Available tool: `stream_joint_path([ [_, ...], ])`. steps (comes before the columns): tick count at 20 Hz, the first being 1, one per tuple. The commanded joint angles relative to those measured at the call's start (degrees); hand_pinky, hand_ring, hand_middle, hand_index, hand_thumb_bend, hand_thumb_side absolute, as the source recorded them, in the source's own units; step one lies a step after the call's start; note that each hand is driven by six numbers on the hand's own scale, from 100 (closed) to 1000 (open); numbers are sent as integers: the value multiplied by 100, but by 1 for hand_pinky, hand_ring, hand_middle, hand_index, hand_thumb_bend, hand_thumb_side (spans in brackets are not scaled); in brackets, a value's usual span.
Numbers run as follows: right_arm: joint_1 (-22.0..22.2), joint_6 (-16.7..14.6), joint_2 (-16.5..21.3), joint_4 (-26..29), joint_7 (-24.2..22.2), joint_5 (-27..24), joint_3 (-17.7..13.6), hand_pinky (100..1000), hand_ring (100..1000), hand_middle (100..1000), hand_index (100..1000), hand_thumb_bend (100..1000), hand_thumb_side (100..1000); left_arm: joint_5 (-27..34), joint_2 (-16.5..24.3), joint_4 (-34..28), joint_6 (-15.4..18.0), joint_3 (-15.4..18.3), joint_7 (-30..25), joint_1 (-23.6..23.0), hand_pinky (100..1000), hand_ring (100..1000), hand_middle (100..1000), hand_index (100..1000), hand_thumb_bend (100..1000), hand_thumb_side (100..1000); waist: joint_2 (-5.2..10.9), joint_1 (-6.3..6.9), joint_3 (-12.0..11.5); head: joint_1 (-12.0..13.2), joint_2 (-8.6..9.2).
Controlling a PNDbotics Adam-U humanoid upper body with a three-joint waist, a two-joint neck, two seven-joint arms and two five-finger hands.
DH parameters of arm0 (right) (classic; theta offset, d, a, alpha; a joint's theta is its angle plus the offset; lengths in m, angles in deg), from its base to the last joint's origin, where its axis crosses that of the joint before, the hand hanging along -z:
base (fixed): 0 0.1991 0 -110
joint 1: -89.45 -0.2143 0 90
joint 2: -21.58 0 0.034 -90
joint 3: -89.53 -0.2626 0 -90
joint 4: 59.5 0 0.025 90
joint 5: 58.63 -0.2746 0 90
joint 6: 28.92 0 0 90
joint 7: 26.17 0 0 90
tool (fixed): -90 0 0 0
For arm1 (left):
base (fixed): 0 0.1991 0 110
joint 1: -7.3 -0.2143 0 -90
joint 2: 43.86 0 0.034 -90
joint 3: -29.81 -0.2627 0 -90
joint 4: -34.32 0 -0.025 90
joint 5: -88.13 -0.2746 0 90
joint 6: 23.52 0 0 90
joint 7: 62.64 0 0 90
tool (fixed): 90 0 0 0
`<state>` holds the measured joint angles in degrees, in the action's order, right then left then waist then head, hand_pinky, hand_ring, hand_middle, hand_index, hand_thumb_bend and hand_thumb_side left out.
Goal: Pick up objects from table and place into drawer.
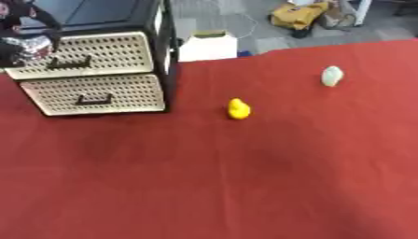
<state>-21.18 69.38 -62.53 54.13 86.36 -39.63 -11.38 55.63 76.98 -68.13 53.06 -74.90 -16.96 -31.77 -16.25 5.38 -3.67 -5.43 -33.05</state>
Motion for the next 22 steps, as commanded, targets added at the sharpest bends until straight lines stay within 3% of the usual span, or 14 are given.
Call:
stream_joint_path([
  [1,-40,-11,136,96,-2,-4,-23,575,578,484,747,263,673,-103,140,59,34,10,-153,96,100,100,100,886,100,1000,131,-18,-7,-3,77],
  [17,-26,-13,85,96,6,-22,-41,575,578,482,746,261,672,-530,14,523,496,-264,-544,151,100,100,100,953,100,1000,130,-31,27,26,87],
  [22,-22,-15,83,96,9,-27,-47,575,578,482,746,256,667,-576,-62,695,515,-291,-485,215,100,100,100,947,263,1000,104,-22,43,30,89],
])
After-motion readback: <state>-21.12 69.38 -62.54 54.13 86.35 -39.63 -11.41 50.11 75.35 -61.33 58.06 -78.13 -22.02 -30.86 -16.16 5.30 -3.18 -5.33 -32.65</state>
